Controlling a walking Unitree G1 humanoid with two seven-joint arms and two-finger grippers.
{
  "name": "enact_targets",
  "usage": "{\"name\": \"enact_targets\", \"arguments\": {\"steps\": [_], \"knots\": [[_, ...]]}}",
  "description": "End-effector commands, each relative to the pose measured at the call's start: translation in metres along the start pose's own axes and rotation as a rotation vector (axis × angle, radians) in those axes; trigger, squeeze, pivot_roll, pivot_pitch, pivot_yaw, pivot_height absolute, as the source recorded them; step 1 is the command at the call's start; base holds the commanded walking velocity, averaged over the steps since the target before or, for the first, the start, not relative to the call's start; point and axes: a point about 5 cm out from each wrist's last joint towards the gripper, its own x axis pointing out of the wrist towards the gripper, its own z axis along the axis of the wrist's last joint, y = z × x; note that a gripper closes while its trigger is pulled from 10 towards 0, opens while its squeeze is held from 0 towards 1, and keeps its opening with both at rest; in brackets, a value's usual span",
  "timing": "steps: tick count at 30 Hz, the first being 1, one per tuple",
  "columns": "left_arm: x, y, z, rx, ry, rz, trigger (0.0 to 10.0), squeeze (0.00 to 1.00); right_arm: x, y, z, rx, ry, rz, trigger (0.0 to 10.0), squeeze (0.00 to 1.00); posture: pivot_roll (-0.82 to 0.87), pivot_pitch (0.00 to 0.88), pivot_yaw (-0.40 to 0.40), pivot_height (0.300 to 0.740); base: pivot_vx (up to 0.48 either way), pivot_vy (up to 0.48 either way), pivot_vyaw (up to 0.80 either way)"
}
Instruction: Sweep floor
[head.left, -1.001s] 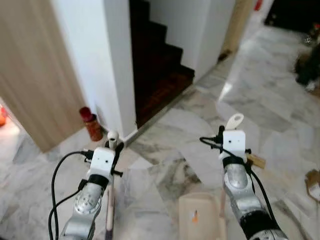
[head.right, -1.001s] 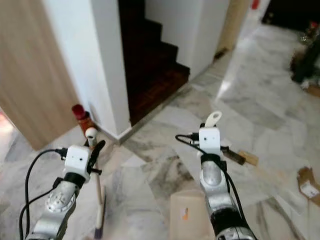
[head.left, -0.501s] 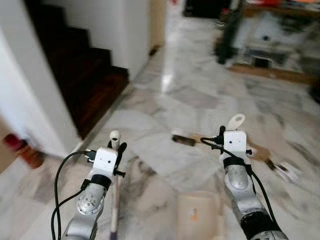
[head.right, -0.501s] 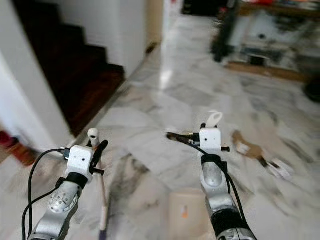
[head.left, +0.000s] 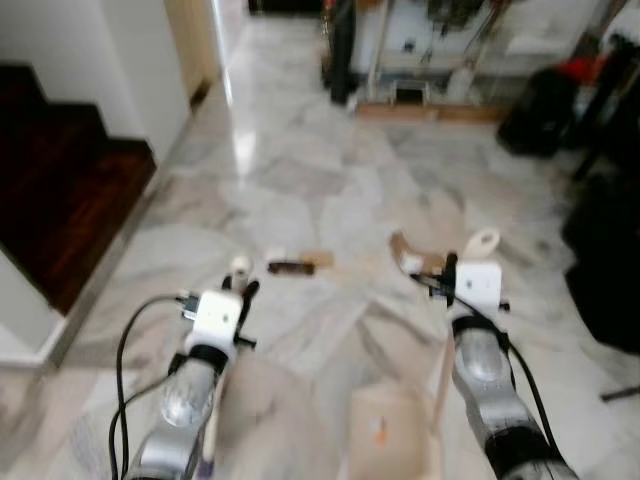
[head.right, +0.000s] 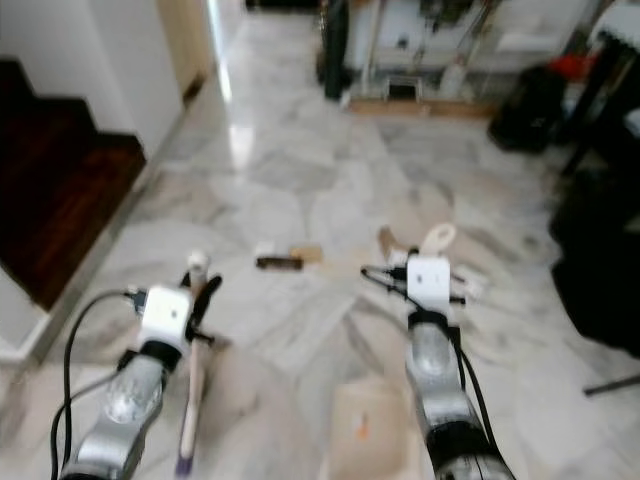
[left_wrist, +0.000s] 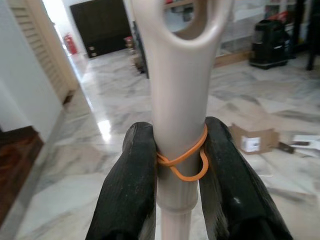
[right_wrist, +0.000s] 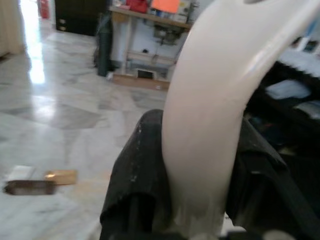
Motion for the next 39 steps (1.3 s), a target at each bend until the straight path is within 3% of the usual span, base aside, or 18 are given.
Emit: {"name": "enact_targets", "arguments": {"steps": [1, 16, 39], "knots": [[0.0024, 0.0055, 0.0066, 0.025, -0.036, 0.011, 10.0, 0.00, 0.0038, 0.0039, 0.0097, 0.010, -0.038, 0.007, 10.0, 0.00, 0.09, 0.000, 0.003, 0.740, 0.000, 0.000, -0.80], [0.0034, 0.0054, 0.0069, -0.024, -0.030, 0.018, 10.0, 0.00, 0.0032, 0.0050, 0.0107, 0.017, -0.046, 0.017, 10.0, 0.00, 0.08, 0.000, 0.000, 0.740, 0.000, 0.000, -0.11], [0.0039, 0.0064, 0.0074, -0.026, -0.030, 0.024, 10.0, 0.00, 0.0029, 0.0086, 0.0102, 0.023, -0.041, 0.042, 10.0, 0.00, 0.09, 0.000, -0.005, 0.740, 0.317, 0.000, 0.00]]}}
